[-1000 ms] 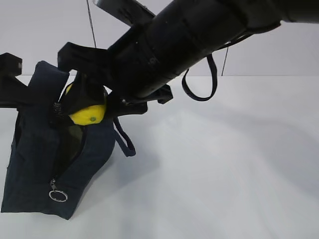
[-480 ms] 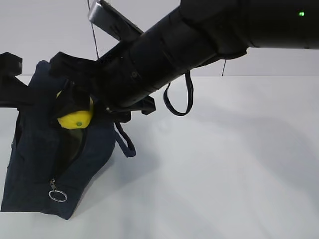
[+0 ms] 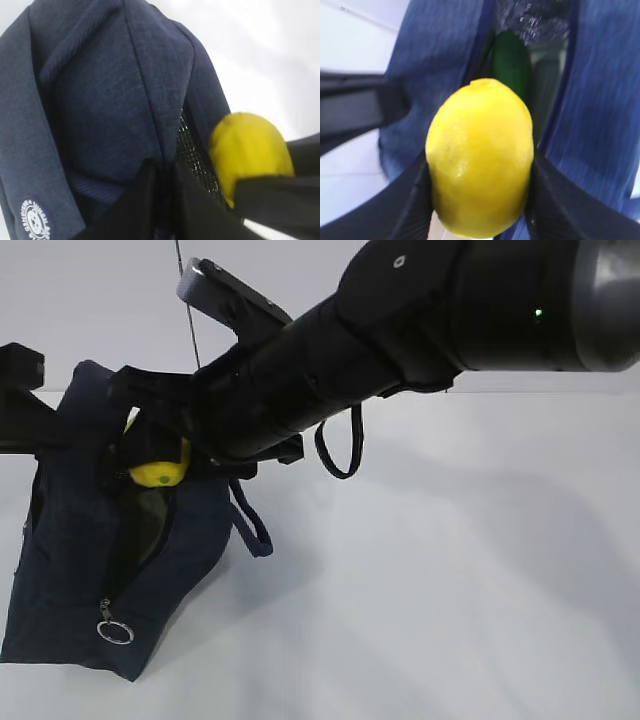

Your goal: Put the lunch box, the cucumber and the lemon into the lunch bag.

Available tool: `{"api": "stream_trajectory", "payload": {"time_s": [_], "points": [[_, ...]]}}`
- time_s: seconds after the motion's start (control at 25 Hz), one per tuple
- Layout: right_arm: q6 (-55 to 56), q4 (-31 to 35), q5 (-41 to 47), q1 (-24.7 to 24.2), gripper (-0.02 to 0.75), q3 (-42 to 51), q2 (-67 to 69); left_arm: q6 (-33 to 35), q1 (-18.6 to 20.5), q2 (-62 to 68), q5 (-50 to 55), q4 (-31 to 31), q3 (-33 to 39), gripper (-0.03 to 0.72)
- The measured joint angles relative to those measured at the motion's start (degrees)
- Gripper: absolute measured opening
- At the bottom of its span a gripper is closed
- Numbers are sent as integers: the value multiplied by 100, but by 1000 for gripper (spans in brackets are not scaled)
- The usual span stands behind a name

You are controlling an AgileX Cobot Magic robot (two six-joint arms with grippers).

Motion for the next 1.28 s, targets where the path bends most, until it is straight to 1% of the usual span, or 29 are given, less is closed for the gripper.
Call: {"api": "stream_trajectory", "payload": {"time_s": [0.12, 0.4, 0.68, 0.84, 1.0, 1.16, 1.28], "points": [[-48, 25, -164, 0, 391, -62, 123, 0, 0, 0, 0, 0, 0, 29], [-302, 47, -189, 0, 391, -622, 617, 0, 0, 0, -12, -2, 0, 29], [-428, 15, -157, 0, 397, -699, 927, 0, 0, 0, -23, -2, 0, 29], [-662, 2, -133, 0, 453, -699, 977, 0, 0, 0, -36, -12, 0, 29], [-803, 2, -39, 0, 543, -708, 977, 0, 0, 0, -46, -12, 0, 29], [-832, 2, 155, 0, 569, -732, 977, 0, 0, 0, -46, -23, 0, 29], [-836, 0, 545, -36, 571, -891, 977, 0, 0, 0, -46, -23, 0, 29]]}}
